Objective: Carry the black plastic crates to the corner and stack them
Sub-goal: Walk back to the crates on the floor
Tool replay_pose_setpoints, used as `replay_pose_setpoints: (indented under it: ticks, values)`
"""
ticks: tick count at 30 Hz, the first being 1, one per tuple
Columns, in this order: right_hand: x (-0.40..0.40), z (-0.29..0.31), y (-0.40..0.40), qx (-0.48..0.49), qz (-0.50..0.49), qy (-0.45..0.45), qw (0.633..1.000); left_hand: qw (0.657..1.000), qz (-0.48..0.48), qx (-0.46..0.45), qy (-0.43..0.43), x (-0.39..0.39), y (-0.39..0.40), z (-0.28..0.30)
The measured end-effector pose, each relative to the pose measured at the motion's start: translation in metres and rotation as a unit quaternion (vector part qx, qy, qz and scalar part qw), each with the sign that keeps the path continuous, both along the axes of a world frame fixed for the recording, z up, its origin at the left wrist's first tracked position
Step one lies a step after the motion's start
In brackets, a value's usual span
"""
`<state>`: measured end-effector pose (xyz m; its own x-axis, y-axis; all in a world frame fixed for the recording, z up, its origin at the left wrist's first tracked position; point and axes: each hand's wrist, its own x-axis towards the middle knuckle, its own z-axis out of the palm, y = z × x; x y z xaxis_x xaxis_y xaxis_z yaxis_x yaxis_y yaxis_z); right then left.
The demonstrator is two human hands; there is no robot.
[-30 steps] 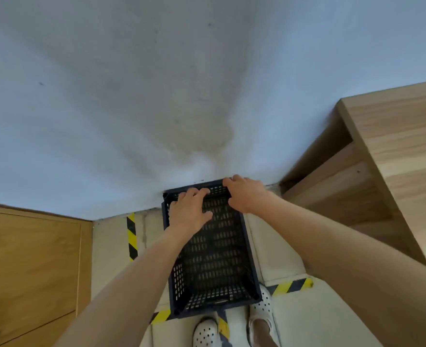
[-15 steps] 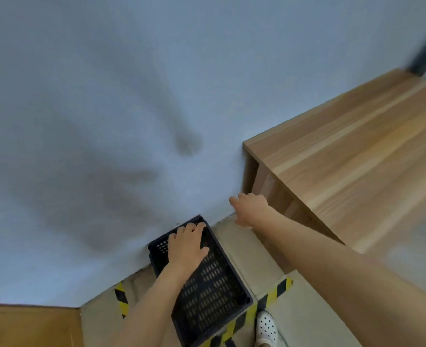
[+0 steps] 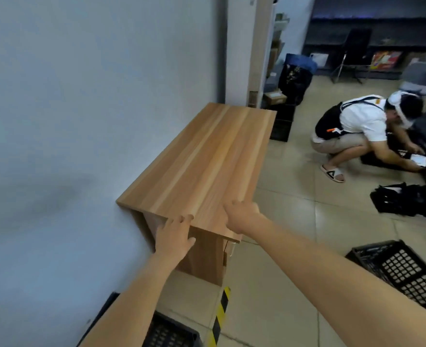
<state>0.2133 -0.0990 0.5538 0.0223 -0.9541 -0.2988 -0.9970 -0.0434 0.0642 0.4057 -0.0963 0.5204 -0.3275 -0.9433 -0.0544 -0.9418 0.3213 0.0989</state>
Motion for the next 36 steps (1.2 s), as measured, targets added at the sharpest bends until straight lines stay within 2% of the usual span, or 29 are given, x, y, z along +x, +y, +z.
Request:
replay_pose_setpoints:
  ticks: [5, 7, 10, 14, 19, 23, 28, 32, 36]
  values:
    - [-0.13, 0.018, 0.048, -0.027, -0.156, -0.02, 0.987, 0.995, -0.096, -0.019, -0.027, -0.101, 0.001, 0.027]
    - [-0.186, 0.018, 0.077, -0.028, -0.207, -0.034, 0.977, 0.993, -0.119, -0.001, 0.009, -0.149, 0.009, 0.037]
    - [-0.264, 0.018, 0.129, -0.033, -0.26, -0.054, 0.964, 0.987, -0.145, 0.038, 0.059, -0.228, 0.028, 0.048]
    - [-0.371, 0.018, 0.21, -0.021, -0.315, -0.05, 0.948, 0.977, -0.207, 0.012, 0.05, -0.347, 0.066, 0.062]
    - [-0.49, 0.022, 0.317, -0.03, -0.416, -0.03, 0.908, 0.958, -0.281, 0.0, 0.063, -0.49, 0.131, 0.063]
    - [-0.556, 0.023, 0.399, -0.042, -0.477, -0.02, 0.878, 0.936, -0.347, 0.019, 0.055, -0.584, 0.187, 0.059]
    - [-0.616, 0.025, 0.477, -0.057, -0.543, 0.017, 0.838, 0.9, -0.432, -0.001, 0.064, -0.68, 0.235, 0.064]
    - [-0.658, 0.027, 0.505, -0.062, -0.575, 0.033, 0.815, 0.879, -0.471, -0.004, 0.073, -0.745, 0.256, 0.066]
    - [-0.697, 0.025, 0.498, -0.06, -0.578, 0.032, 0.813, 0.866, -0.498, -0.01, 0.055, -0.797, 0.252, 0.056]
